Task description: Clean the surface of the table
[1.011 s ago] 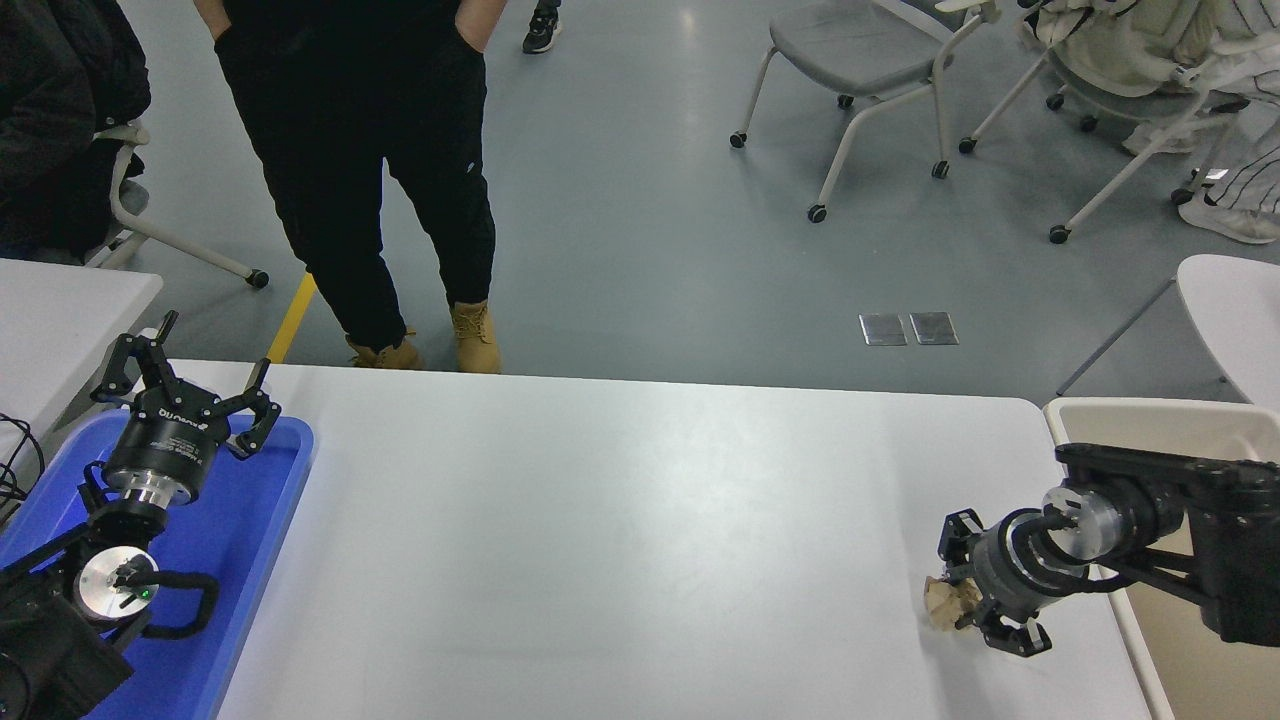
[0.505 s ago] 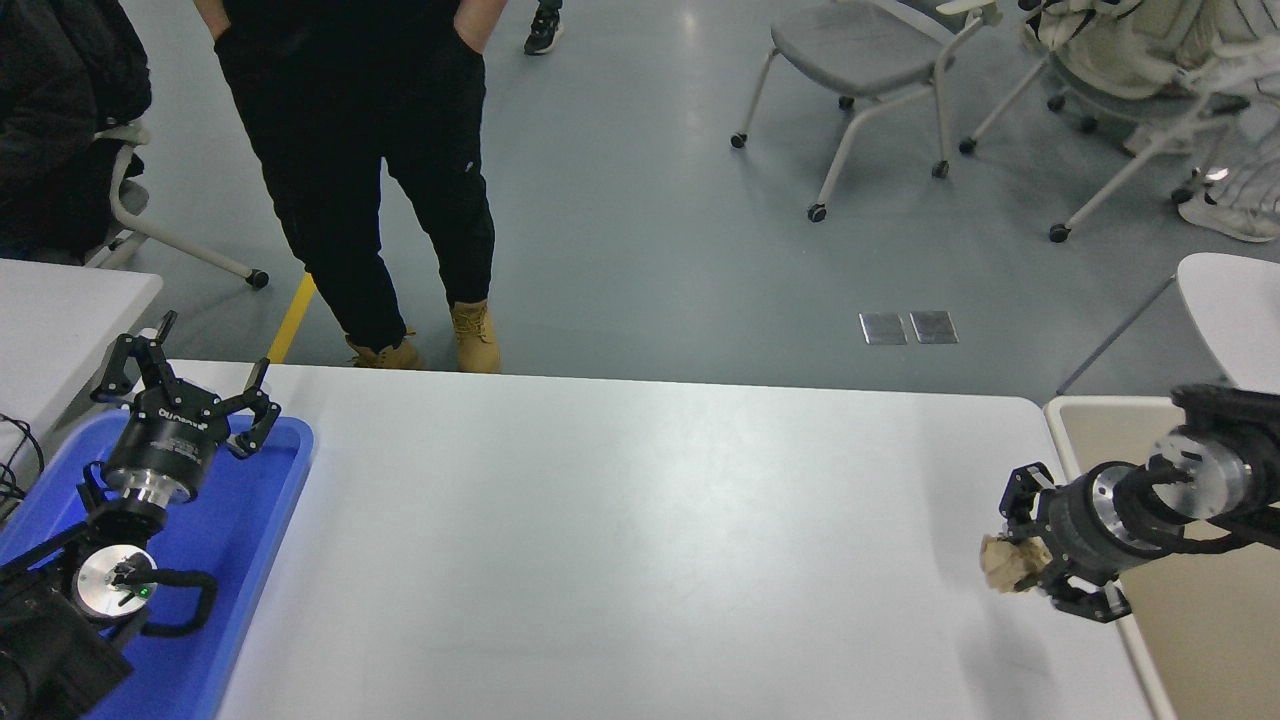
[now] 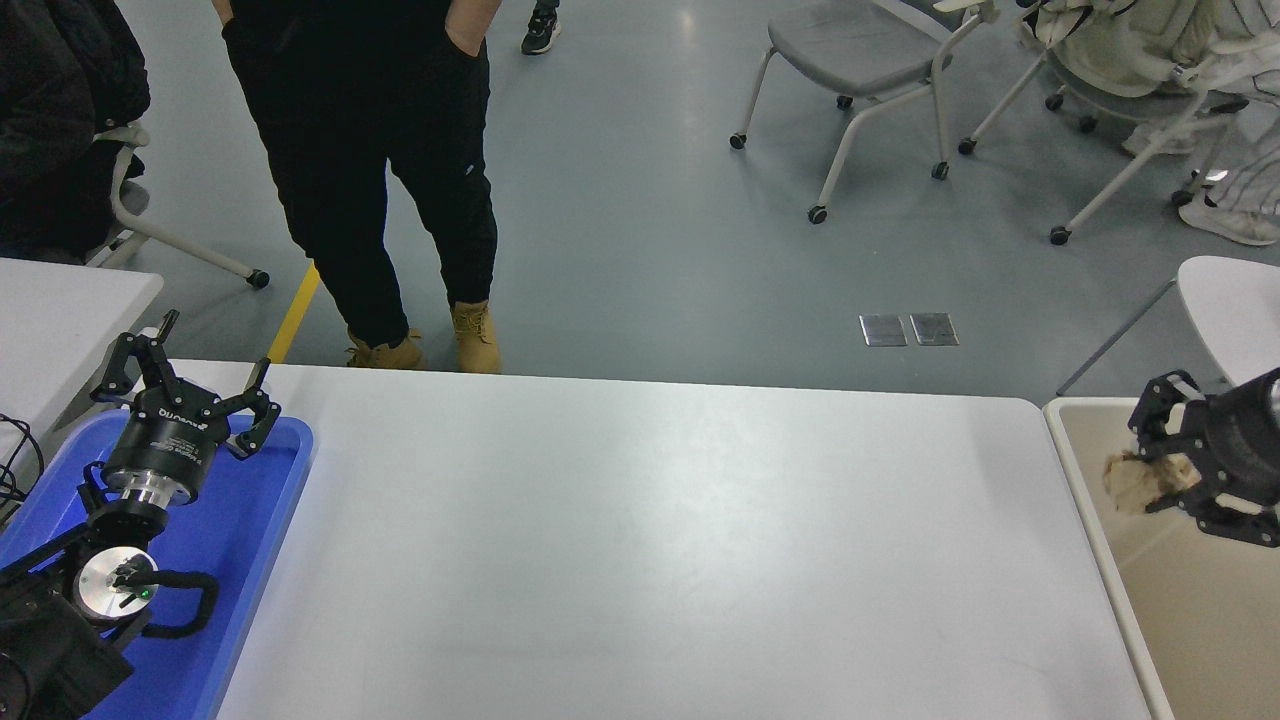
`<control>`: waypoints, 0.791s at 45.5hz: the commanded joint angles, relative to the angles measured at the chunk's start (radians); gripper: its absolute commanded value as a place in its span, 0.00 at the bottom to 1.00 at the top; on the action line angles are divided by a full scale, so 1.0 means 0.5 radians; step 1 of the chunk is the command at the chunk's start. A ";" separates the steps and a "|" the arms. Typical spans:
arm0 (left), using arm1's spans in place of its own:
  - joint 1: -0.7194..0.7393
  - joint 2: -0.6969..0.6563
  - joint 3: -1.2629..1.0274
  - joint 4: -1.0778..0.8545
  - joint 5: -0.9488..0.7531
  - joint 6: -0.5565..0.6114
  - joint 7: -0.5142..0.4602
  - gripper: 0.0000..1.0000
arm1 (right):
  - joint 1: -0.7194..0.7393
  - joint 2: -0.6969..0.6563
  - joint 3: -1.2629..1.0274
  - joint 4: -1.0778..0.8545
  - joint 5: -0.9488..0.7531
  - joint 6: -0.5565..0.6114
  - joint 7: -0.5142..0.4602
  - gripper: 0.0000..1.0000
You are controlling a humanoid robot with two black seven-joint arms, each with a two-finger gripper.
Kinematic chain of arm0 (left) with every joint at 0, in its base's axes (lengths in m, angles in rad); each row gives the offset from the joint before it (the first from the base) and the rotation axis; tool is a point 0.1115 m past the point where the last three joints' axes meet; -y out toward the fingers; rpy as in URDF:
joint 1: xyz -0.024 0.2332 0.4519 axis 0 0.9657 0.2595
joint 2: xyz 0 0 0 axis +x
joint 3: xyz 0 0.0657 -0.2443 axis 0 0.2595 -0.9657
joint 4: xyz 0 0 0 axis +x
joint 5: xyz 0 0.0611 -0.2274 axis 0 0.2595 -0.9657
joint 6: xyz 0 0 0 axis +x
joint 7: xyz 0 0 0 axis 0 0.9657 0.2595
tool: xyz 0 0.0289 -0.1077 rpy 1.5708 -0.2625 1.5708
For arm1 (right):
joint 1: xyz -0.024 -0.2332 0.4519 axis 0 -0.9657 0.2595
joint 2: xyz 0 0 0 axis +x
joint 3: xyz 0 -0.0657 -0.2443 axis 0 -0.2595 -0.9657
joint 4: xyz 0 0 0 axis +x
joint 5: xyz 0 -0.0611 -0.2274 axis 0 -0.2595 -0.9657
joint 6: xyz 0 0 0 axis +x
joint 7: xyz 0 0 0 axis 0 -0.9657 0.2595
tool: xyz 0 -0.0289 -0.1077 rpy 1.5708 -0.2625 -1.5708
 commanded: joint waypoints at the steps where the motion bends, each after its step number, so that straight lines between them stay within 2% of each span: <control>1: 0.001 0.000 0.000 0.000 0.000 0.000 0.000 1.00 | 0.208 -0.112 -0.041 -0.004 -0.126 0.145 -0.128 0.00; 23: 0.001 0.000 0.000 0.000 0.000 0.000 0.000 1.00 | 0.273 -0.139 -0.041 -0.031 -0.265 0.188 -0.128 0.00; 36: 0.001 0.000 0.000 0.000 0.000 0.000 0.000 1.00 | 0.089 -0.109 -0.028 -0.368 -0.491 0.188 -0.128 0.00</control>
